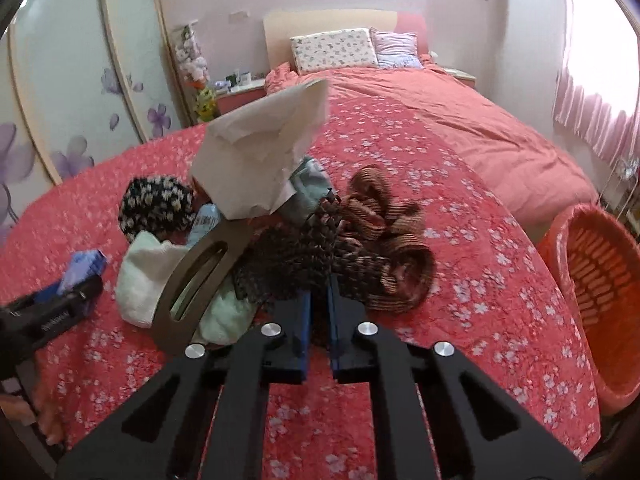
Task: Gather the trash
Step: 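Return to the bed and grasp the blue tissue pack with the left tool, then grasp the black mesh bag with the right tool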
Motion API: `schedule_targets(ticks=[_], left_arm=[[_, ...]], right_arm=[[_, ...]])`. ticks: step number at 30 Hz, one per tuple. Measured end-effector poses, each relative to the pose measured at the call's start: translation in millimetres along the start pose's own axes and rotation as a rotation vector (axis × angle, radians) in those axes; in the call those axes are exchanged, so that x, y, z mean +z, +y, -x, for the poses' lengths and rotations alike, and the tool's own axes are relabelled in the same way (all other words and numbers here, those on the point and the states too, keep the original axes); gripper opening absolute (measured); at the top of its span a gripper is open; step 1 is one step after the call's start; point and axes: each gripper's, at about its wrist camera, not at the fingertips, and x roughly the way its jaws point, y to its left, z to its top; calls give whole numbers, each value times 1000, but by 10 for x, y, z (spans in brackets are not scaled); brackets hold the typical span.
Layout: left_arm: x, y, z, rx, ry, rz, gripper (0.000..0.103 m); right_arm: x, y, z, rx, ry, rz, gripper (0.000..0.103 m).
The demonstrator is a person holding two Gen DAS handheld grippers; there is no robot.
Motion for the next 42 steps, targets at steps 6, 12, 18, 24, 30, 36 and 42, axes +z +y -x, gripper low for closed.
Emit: schedule_targets(ticks=[6,12,18,24,30,36,42], left_arm=[[-2,-6,-8,-5,0,-7,61],[-15,31,28,-36,-10,8,51],[-83,60,140,-81,-28,27,51],[-40,-66,456,-93,-80,9,51],[0,-370,822,-152,-115,-27,51],[-16,-861,1156,-255,-142,-93,51],[-80,-1428,1417,-376,-161,-153,51]], right_arm=[[93,-267,336,45,-78,-94,6],[187,-398,575,40,-157,-122,6],[156,-470,641,23,-174,-129,6],[130,-582,810,15,-212,-146,6],[133,-753,1038,0,-264,-176,6],[93,-1029,1221,-21,-291,-218,6],[66,-1337,1375,-54,-317,-273,6]])
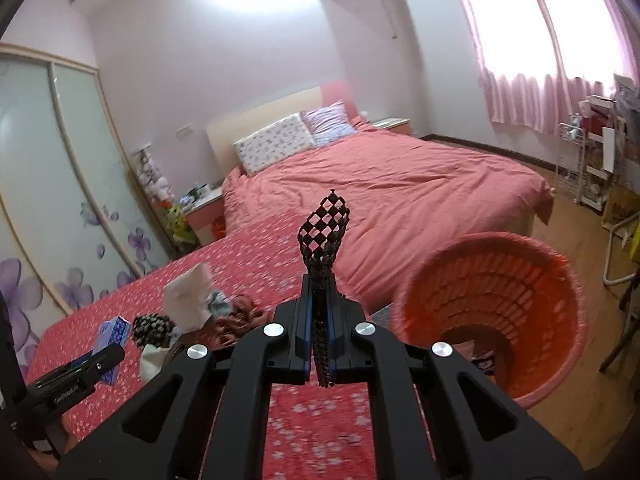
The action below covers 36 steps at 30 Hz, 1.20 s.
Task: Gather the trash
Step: 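Grasp the black mesh bag with the right tool, then carry tissue pack and mesh bag over the basket and release both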
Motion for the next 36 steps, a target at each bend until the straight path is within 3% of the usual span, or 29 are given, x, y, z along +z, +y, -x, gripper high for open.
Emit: schedule_targets(ticks=[12,20,36], left_arm=[[14,-1064,-306,-185,33,-63,51],[-25,-1772,-701,-287,81,-131,51],[-183,-2563,-1488,-406,176,-222,51]], right_arm=[[166,-647,160,-81,-60,-58,6],[203,-1086,55,-108,-50,-115,6],[193,-1545,-101,-123,-29,-186,6]])
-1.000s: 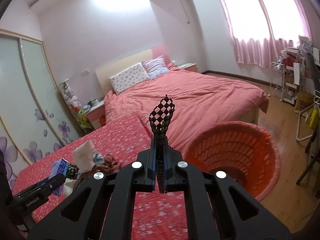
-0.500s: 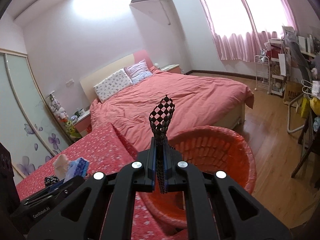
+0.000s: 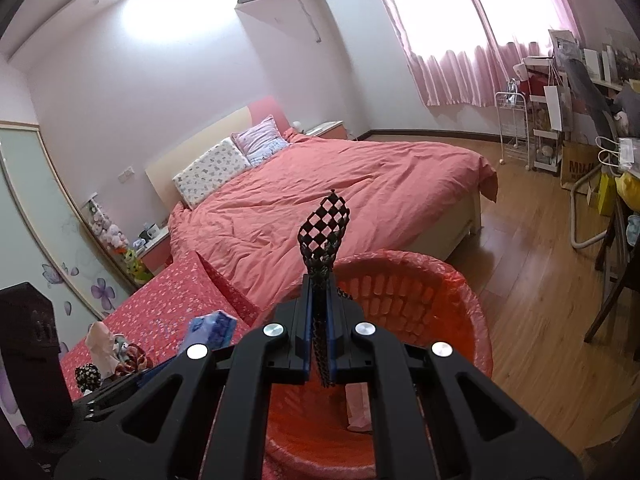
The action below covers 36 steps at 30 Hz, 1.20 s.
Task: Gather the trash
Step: 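Carry tissue pack and mesh bag over the basket and release both, then grasp the brown knit scarf with the right tool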
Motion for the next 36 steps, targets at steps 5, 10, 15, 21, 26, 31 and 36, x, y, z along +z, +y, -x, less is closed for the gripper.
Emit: schedule_targets(ticks=[5,10,15,21,26,31,36], left_arm=[[-24,-12,-232,19,38,-11,57],[-56,135,-252,77,52,13,67],[-103,413,-89,152,45,45,69],[-188,671,192,237,31,60,71],[-311,888,473,317,7,82,71],[-453,1156,783,380,-18,126,72],[-594,1498,1108,452,-39,187,73]], right_arm=[[-9,-114,-117,22,32,-27,14],[-59,-164,-141,9,55,-61,35],[-73,-87,-94,-22,54,-39,40],[-55,22,-61,-28,50,-9,40],[-100,227,-10,-23,53,53,41],[-151,417,-3,4,68,91,46],[-275,662,-42,35,105,129,46]])
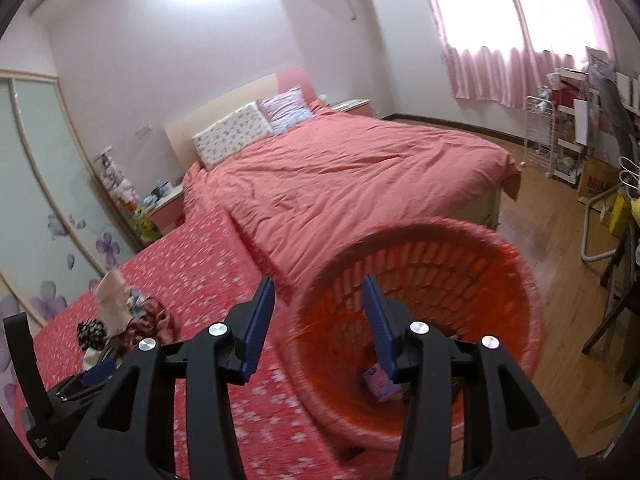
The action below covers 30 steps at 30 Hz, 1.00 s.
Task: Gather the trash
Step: 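Grasp the brown knit scarf with the right tool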
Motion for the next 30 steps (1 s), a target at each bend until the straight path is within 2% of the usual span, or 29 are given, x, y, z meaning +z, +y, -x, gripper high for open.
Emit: schedule_targets(ticks=[9,16,19,26,30], left_arm=[[-126,904,269,143,-39,133,76],[-195,1404,392,196,-53,210,76],[-209,1523,434,208,-61,223,77],[-229,1648,426,194,-59,243,76],[-241,1642,405,183,-54,238,76]], right_arm=[[-222,653,-327,92,116,106,46],[-451,1230,-678,138,214,181,46],[-511,1485,-817,135,228,227,46],[-560,1622,-1084,108,285,232,44],[-623,1678,-1193,92,323,249,36]])
